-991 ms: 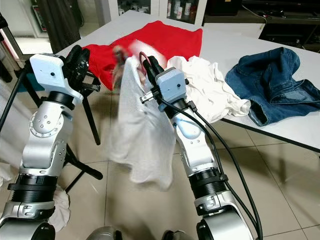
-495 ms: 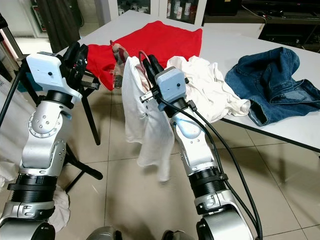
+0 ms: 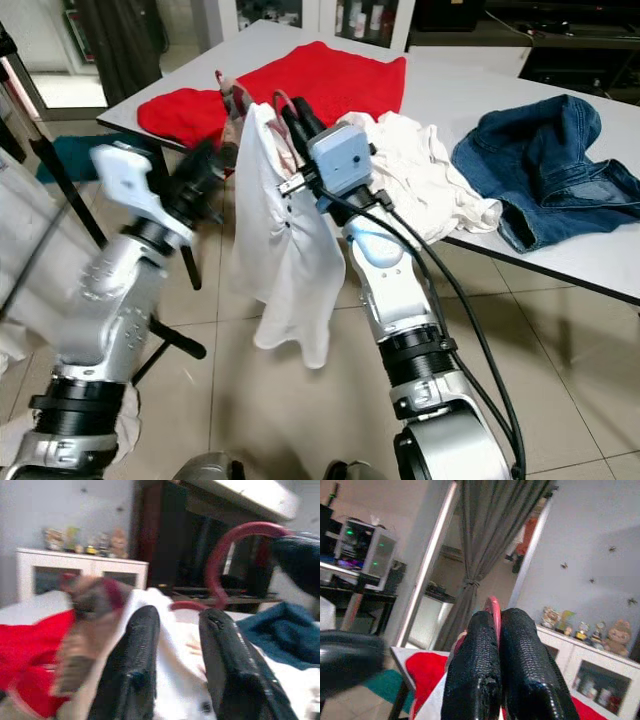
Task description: Hang hanger
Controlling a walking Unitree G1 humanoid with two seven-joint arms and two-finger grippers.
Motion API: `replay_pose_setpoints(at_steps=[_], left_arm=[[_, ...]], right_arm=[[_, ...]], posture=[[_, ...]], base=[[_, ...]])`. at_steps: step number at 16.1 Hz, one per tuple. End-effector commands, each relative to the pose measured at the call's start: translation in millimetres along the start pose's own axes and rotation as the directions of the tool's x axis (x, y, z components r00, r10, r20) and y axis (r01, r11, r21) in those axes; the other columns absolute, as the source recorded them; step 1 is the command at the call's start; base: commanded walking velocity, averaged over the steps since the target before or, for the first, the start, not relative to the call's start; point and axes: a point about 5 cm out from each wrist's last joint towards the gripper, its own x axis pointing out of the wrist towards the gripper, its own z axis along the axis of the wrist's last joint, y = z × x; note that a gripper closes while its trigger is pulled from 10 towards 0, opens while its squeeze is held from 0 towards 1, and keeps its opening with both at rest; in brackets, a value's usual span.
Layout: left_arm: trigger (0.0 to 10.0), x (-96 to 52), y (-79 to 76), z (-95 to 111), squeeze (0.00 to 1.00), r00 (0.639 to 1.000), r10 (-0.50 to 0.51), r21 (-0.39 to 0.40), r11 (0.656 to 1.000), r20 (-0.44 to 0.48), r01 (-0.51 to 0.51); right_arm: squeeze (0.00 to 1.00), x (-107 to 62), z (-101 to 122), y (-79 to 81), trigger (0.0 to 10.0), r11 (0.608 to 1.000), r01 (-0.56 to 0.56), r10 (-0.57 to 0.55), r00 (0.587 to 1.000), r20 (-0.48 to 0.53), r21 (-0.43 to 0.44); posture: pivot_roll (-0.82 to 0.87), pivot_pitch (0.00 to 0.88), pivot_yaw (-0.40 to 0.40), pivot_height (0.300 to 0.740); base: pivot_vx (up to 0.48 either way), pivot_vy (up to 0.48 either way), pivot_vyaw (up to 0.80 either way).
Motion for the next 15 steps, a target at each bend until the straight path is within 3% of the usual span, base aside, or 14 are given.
replay_pose_setpoints(at_steps=[1,2,3,7,8,11,12,13,15], left_arm=[[10.0,3.6,-2.5,6,1.00,1.000,-0.022,-0.008,1.000,0.022,0.022],[10.0,5.1,0.3,7,1.00,1.000,-0.012,-0.012,1.000,0.022,0.012],[10.0,6.3,6.8,7,0.00,1.000,0.009,0.002,1.000,0.016,-0.009],[10.0,7.0,15.6,10,0.00,0.998,0.057,0.010,0.998,0.024,-0.057],[10.0,6.5,15.9,8,1.00,0.998,0.060,-0.003,0.998,0.015,-0.060],[10.0,6.4,16.7,0,1.00,0.996,0.081,0.053,0.995,-0.048,-0.079],[10.0,6.3,21.6,-3,0.80,0.988,0.134,0.083,0.988,-0.073,-0.128],[10.0,5.9,22.9,-4,0.00,0.986,0.146,0.074,0.987,-0.080,-0.140],[10.0,5.4,24.7,-6,0.00,0.982,0.158,0.068,0.986,-0.099,-0.152]], right_arm=[[0.27,2.2,11,0.0,0.0,1.000,-0.009,0.010,0.998,0.063,-0.010],[0.27,1.4,12,4.0,0.0,0.999,-0.031,0.032,0.997,0.070,-0.013],[0.27,-0.7,13,10.3,0.0,0.997,-0.070,0.072,0.994,0.083,-0.018],[0.27,-3.8,14,14.7,0.0,0.995,-0.100,0.102,0.991,0.089,-0.029],[0.27,-3.9,14,15.1,0.0,0.994,-0.103,0.106,0.990,0.092,-0.032],[0.27,-3.4,17,16.8,0.0,0.993,-0.110,0.113,0.988,0.103,-0.036],[0.27,-2.8,18,16.9,0.0,0.993,-0.110,0.113,0.988,0.107,-0.037],[0.27,-2.6,19,17.0,0.0,0.993,-0.110,0.114,0.987,0.110,-0.038],[0.27,-2.1,20,18.2,0.0,0.992,-0.117,0.122,0.985,0.118,-0.043]], posture=[[0.07,0.000,-0.014,0.740],[0.07,0.000,-0.014,0.740],[0.07,0.000,-0.012,0.740],[0.07,0.000,-0.011,0.740],[0.07,0.000,-0.011,0.740],[0.07,0.000,-0.009,0.740],[0.07,0.000,-0.009,0.740],[0.07,0.000,-0.010,0.740],[0.07,0.000,-0.011,0.740]], base=[[0.000,0.000,0.00],[0.000,0.000,0.00],[0.000,0.000,0.00],[0.000,0.000,0.00],[0.000,0.000,0.00],[0.000,0.000,0.00],[0.000,0.000,0.00],[0.000,0.000,0.00],[0.000,0.000,0.00]])
